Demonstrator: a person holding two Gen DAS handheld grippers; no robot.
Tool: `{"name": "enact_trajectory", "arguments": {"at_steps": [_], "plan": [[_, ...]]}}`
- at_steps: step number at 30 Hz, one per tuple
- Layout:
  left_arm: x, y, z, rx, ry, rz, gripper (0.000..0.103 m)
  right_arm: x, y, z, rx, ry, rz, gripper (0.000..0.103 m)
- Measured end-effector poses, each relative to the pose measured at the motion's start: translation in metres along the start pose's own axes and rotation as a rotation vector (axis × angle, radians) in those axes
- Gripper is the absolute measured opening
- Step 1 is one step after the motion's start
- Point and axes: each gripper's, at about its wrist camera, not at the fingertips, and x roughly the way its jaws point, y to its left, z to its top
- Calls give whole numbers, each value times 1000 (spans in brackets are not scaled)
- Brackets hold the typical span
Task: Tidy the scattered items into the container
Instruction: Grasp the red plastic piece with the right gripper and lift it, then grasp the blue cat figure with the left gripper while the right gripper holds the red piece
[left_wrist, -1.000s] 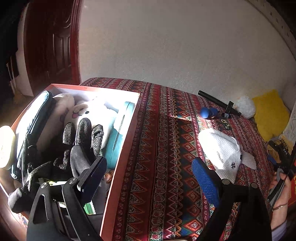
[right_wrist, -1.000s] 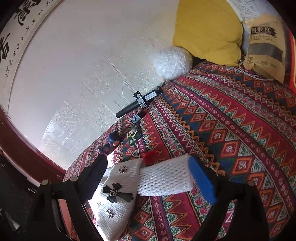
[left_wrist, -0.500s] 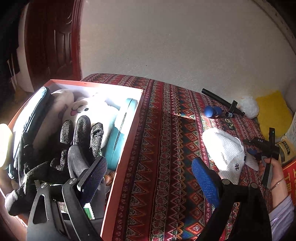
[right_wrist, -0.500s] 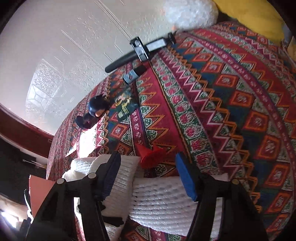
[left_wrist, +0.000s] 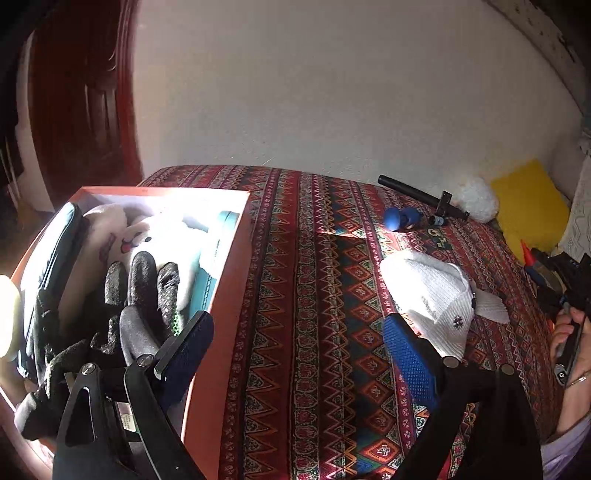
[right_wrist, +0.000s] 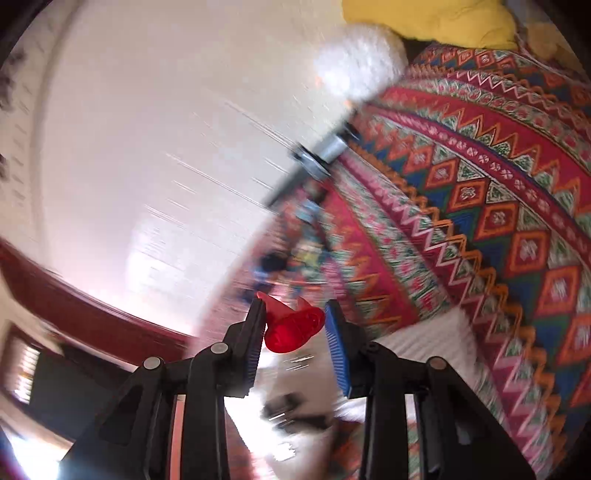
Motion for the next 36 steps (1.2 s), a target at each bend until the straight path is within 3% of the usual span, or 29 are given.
{"name": "enact_trajectory", "arguments": {"at_steps": [3,6,9,12,16,19,20,21,22,23,24,25,27,31,36], "plan": [[12,-49,20,100,-35,-67,93,-48,9,-25,14,-49,163,31],[52,-129,54,306,-47,-157,93,-65,2,-33,70,-44,237,31],[127,-210,85,526,41,-103,93,-63,4,-21,74,-47,274,31],[213,-255,106,663,188,-71,93,-60,3,-7,70,-57,280,31],[312,-283,121,743,327,-51,93,-60,-12,7,98,-67,279,31],[379,-289,127,802,383,46,93,-55,-25,18,85,-66,200,31],[400,-285,127,793,422,68,94,-51,-29,22,77,-56,165,31],[412,-277,132,713,463,19,94,-45,-33,23,67,-42,137,31],[418,-264,141,584,501,-67,87,-39,-36,23,61,-28,114,31],[422,-250,148,461,530,-140,74,-34,-39,22,60,-12,99,31],[418,-242,150,425,507,-157,52,-28,-40,21,62,6,99,31],[413,-232,153,364,507,-201,40,-24,-41,20,64,20,110,31],[399,-210,154,243,515,-254,41,-20,-40,19,60,19,117,31],[335,-185,132,159,466,-285,40,-20,-30,13,25,13,103,31],[168,-137,97,-39,296,-479,40,-28,2,-3,-29,13,160,31]]}}
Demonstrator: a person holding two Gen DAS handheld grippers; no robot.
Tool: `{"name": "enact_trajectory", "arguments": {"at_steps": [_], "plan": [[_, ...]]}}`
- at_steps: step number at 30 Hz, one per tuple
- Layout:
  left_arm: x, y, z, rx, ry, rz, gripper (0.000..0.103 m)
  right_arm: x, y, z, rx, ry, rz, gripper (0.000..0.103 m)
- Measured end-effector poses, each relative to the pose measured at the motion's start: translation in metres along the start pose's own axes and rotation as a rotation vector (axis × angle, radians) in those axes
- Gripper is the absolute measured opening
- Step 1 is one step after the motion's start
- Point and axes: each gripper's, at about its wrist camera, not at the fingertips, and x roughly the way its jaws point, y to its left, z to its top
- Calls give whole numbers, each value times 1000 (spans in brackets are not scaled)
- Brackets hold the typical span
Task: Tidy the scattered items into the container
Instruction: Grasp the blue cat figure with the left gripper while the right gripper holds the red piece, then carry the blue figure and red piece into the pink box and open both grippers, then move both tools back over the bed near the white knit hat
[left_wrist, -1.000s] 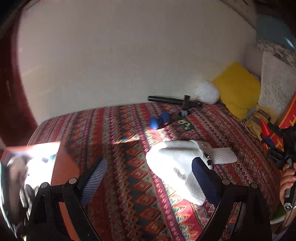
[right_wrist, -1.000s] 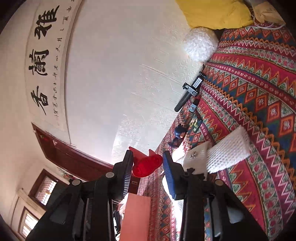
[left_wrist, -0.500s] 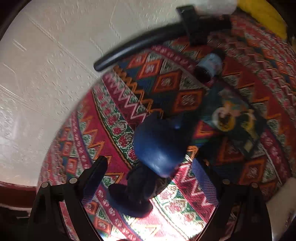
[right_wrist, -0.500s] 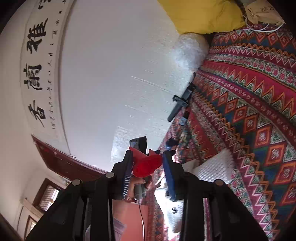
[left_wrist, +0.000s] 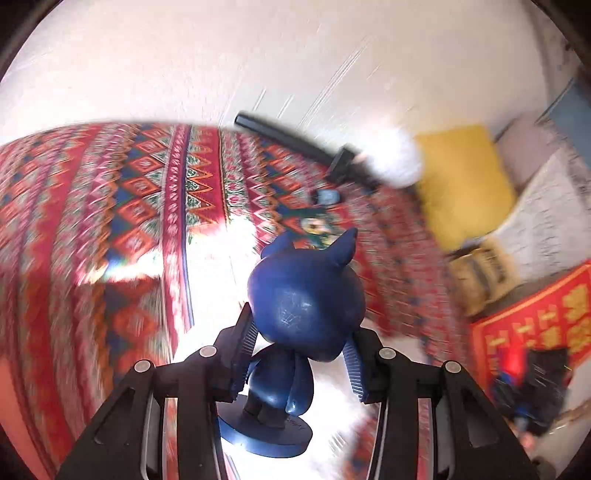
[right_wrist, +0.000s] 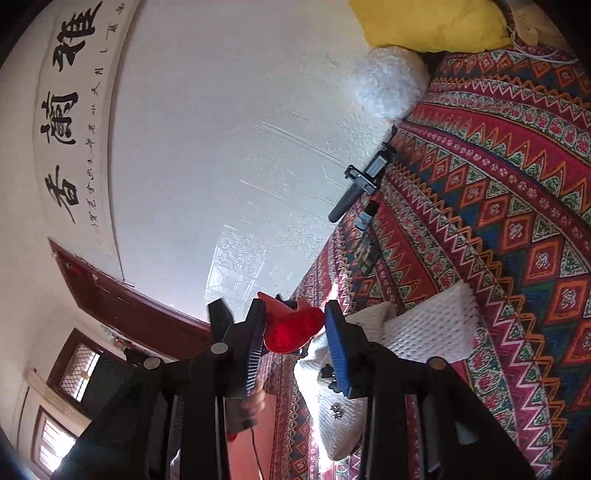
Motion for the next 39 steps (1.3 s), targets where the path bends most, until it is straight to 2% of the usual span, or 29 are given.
{"name": "enact_trajectory", "arguments": {"at_steps": [2,5,6,8,9,11,13,14,16,17,18,19,21,23,26,30,32,37,39], "plan": [[-75,-5,-38,-49,-94,-97,41,6,21,-13,-29,27,29,31],[-187,10,-88,-77,-286,-97,41,25,64,-51,-82,131,128,31],[-222,21,-103,-86,-345,-56,41,34,84,-68,-115,174,158,31],[-279,47,-129,-103,-456,122,41,56,129,-112,-212,262,195,31],[-300,65,-137,-128,-491,188,41,69,152,-139,-259,309,214,31],[-325,106,-151,-196,-538,235,41,98,197,-199,-343,411,261,31],[-336,139,-163,-251,-582,208,41,128,238,-254,-430,490,283,31],[-334,153,-165,-284,-574,190,41,142,254,-277,-469,515,284,31],[-327,171,-162,-314,-503,238,52,174,279,-312,-536,544,275,31],[-328,173,-162,-310,-504,288,66,188,288,-324,-571,540,250,32],[-333,173,-164,-305,-530,336,74,200,295,-332,-609,525,211,35],[-339,171,-166,-295,-562,371,77,210,301,-339,-640,513,172,54],[-358,169,-174,-288,-634,388,86,211,304,-335,-647,466,134,87],[-376,177,-183,-327,-701,375,92,202,304,-326,-644,440,150,87],[-392,196,-195,-395,-766,327,93,185,293,-302,-576,418,142,87],[-386,206,-192,-418,-749,271,93,143,258,-264,-541,355,88,87],[-383,193,-193,-399,-739,272,93,120,234,-240,-535,300,49,87],[-358,171,-184,-356,-736,251,93,64,153,-185,-447,168,12,87],[-346,163,-179,-343,-731,236,93,58,118,-165,-389,136,-41,87]]}}
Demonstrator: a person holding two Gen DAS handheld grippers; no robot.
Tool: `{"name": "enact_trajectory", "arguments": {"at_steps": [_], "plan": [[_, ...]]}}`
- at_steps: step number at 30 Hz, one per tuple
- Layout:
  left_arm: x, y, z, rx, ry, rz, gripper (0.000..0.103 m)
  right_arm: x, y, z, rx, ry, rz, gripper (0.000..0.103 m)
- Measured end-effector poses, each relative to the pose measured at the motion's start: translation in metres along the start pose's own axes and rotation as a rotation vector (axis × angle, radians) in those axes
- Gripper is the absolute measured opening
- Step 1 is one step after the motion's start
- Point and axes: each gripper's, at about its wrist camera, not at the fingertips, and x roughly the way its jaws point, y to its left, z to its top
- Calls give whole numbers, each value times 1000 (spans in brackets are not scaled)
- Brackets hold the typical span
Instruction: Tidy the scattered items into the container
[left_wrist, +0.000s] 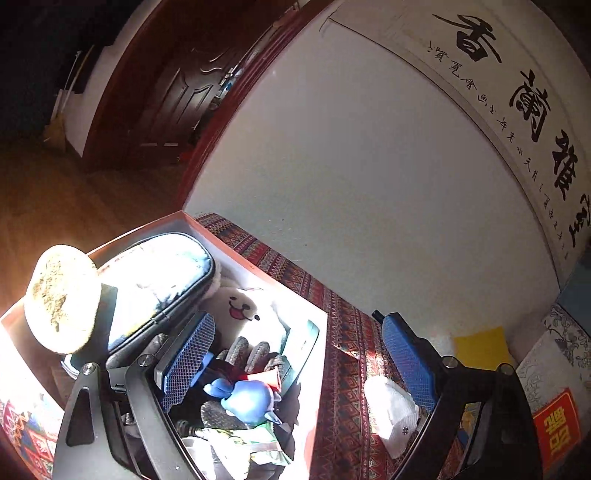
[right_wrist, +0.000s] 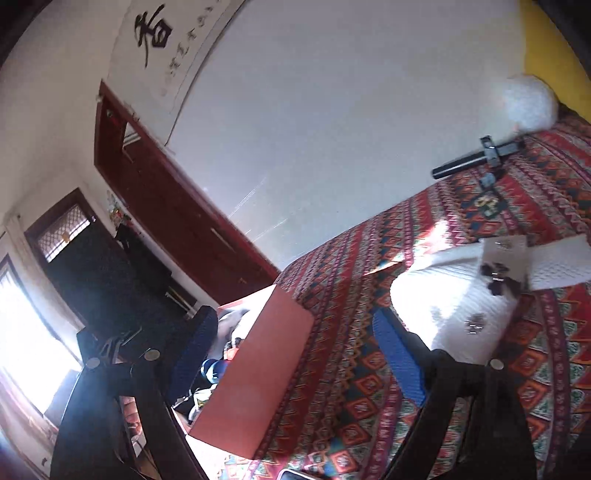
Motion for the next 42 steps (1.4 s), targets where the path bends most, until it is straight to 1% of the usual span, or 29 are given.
{"name": "enact_trajectory", "arguments": {"at_steps": [1,2,4,8,11,19,32,42], "plan": [[3,-7,-3,6,5,-11,93,1,-18,5,48,2,-23,87],[6,-13,-5,15,9,-22,93,2,-34,9,101,-2,-22,87],[12,-26,-10,41,12,-38,93,1,-57,15,177,-16,13,87],[21,-50,-21,107,19,-48,93,-2,-77,19,242,-26,35,87],[30,-62,-31,145,47,-51,93,-2,-82,20,261,-21,44,87],[45,-78,-47,183,100,-63,93,-10,-96,19,315,-40,50,87],[52,-78,-53,176,119,-62,93,-16,-117,20,374,-45,5,87],[54,-79,-54,178,126,-66,93,-14,-120,19,387,-37,3,87]]}}
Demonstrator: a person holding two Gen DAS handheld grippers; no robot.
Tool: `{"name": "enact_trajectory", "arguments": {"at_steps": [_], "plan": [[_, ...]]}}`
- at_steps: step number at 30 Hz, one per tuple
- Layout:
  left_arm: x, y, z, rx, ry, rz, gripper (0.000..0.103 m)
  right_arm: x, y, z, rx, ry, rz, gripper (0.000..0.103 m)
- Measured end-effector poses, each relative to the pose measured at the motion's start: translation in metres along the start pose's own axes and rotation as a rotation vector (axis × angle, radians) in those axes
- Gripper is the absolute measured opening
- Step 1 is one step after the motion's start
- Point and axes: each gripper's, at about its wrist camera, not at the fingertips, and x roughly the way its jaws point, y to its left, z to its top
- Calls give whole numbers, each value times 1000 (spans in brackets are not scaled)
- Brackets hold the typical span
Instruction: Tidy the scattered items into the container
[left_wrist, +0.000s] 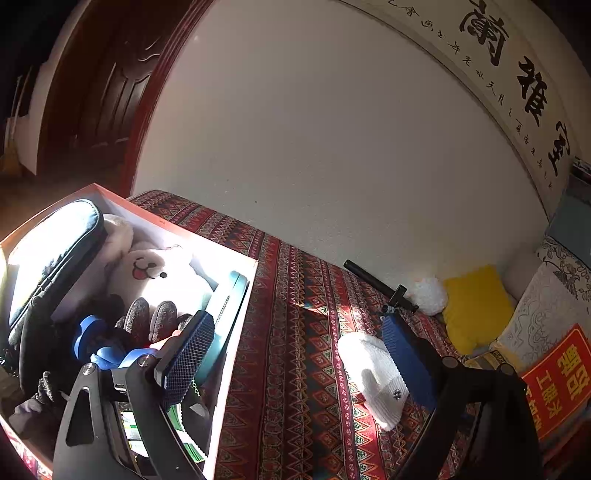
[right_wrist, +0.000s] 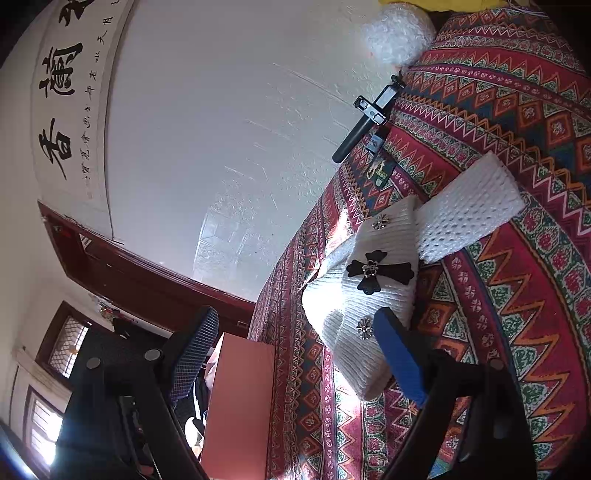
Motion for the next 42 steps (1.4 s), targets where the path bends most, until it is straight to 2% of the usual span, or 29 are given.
{"name": "enact_trajectory", "arguments": {"at_steps": [27,37,40,42], "plan": [[5,-3,-4,10,14,-4,93,-4,-10,3,45,0,-12,87],[15,-10,-11,39,45,-2,93,-18,-46,33,104,-97,-208,86],[22,-17,-17,63,63,-1,93,-13,-64,41,143,-93,-249,84],[29,-23,-22,79,81,-1,93,-5,-83,41,218,-58,-256,83]]}}
